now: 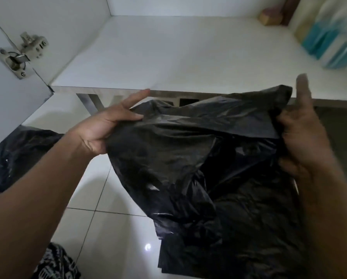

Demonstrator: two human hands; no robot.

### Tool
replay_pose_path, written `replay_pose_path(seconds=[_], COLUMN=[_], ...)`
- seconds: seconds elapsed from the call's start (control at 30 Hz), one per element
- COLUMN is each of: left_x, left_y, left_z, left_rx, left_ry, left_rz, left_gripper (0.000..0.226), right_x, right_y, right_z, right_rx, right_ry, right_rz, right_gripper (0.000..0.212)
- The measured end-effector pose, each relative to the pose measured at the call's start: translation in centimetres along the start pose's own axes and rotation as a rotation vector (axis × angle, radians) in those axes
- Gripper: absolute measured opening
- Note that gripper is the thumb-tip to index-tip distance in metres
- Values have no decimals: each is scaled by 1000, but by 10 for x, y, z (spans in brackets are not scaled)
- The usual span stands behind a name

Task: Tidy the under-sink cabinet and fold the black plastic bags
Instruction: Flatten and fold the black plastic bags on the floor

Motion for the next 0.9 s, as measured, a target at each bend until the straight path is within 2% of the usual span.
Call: replay_pose_path(seconds=[0.07,0.1,0.17,0.23,0.3,0.33,0.4,0.47,0.53,0.57,0.63,0.73,0.8,0.9], left_x=[-8,-15,-32,-46,-57,-64,-86,-101,-110,-113,-122,-135,-143,-152], left_y=[-3,-10,-35,-62,-76,-80,-89,-94,-101,-105,-113,-125,-128,-127], left_z=[-21,-28,-35,-40,-48,-51,-46,-38,-34,-33,-34,-30,-25,-19], left_rx=[-13,-12,-40,-42,-45,-95,-346,-732,-899,-933,-989,-964,-949,-934], left_ry=[-54,-57,-32,-84,-81,-39,121,244,286,286,279,345,434,496], left_rz=[-5,45,238,501,607,584,414,122,-107,-177,-203,-126,-105,-88], left_gripper=[57,54,45,48,50,45,39,49,55,58,63,68,61,64], right_x=[6,8,9,10,5,1,-12,-20,-26,-30,-42,-63,-75,-79], right_y=[-7,-2,18,39,48,49,51,54,73,85,115,144,149,140], right_z=[20,33,56,77,91,96,103,101,105,108,122,133,141,144], right_rx=[178,283,422,419,423,471,690,926,981,1001,1044,1029,868,547], right_ry=[-12,5,25,25,71,72,41,36,57,55,-8,-90,34,277], right_rz=[66,10,-236,-484,-556,-538,-394,-145,50,77,0,-166,-234,-255], right_gripper=[77,73,58,34,21,24,40,56,66,69,74,77,77,101])
Point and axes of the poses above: each hand's wrist, its own x-axis away from the middle knuckle, its own z-axis out of the back of the hand, y = z × x, the point moved 3 cm from there along -x, towards the middle knuckle, and after that the axes turned 9 degrees about -y, right-handed, at the moved point
